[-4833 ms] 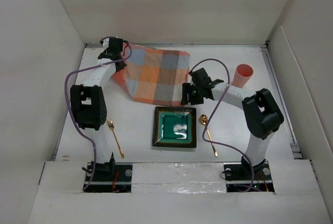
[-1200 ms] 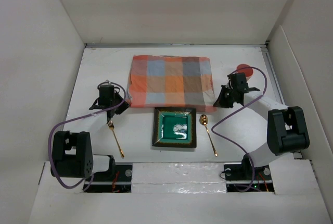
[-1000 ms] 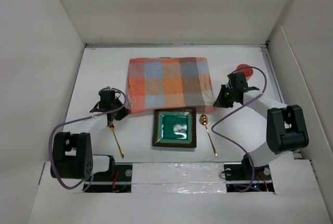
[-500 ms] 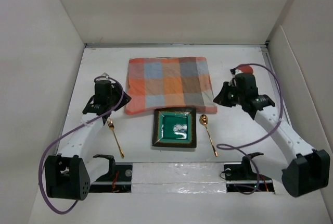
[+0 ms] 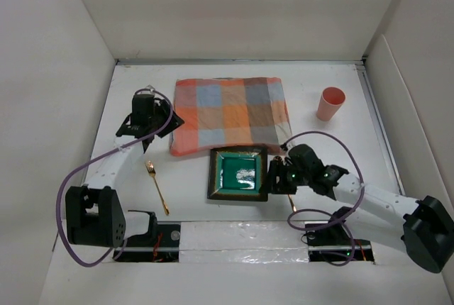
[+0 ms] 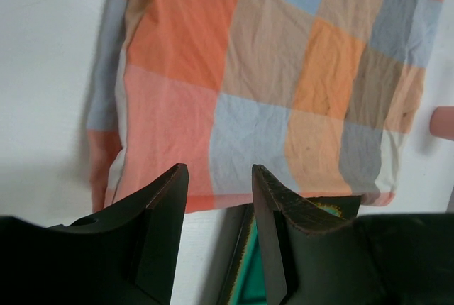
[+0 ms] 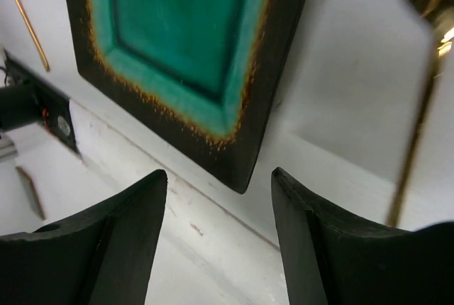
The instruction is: Set the dinner table for one person
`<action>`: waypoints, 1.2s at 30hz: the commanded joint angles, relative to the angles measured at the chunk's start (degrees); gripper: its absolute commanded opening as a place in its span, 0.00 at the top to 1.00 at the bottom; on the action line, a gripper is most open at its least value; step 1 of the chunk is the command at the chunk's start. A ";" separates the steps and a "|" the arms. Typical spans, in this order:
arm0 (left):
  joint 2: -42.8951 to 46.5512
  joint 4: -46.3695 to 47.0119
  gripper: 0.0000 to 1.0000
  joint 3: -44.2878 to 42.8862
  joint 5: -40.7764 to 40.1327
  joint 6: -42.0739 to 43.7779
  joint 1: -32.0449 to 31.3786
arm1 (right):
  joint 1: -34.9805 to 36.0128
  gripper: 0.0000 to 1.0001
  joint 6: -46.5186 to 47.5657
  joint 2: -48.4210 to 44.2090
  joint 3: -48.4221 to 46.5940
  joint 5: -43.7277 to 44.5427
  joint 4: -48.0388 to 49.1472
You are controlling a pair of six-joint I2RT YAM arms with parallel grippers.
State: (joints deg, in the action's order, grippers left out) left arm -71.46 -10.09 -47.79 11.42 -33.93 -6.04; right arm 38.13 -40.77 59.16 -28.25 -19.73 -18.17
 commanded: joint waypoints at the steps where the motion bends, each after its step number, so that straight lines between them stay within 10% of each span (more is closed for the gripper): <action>1: -0.08 3.76 0.62 -3.97 2.55 1.67 -0.11 | 4.23 0.34 -10.52 -1.41 5.20 -0.23 12.88; 17: 1.94 2.62 0.63 -5.29 1.77 4.31 -0.11 | 6.78 0.46 -20.66 15.97 17.44 10.67 44.44; 22: 2.82 0.42 0.64 -6.96 1.24 5.02 -0.11 | 7.30 0.98 -23.91 17.93 18.84 12.69 45.87; 31: 5.37 -3.80 0.63 -11.18 -0.96 5.89 -0.11 | 12.59 1.00 -18.22 -20.54 3.57 16.14 -4.82; 36: 4.84 -5.38 0.63 -15.13 -2.54 6.42 -0.11 | 10.03 1.00 -13.29 -21.64 -7.59 8.83 -14.61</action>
State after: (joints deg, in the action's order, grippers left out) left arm -67.90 -14.59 -59.09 10.46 -28.86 -6.04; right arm 48.99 -58.37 37.80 -26.79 -6.61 -31.40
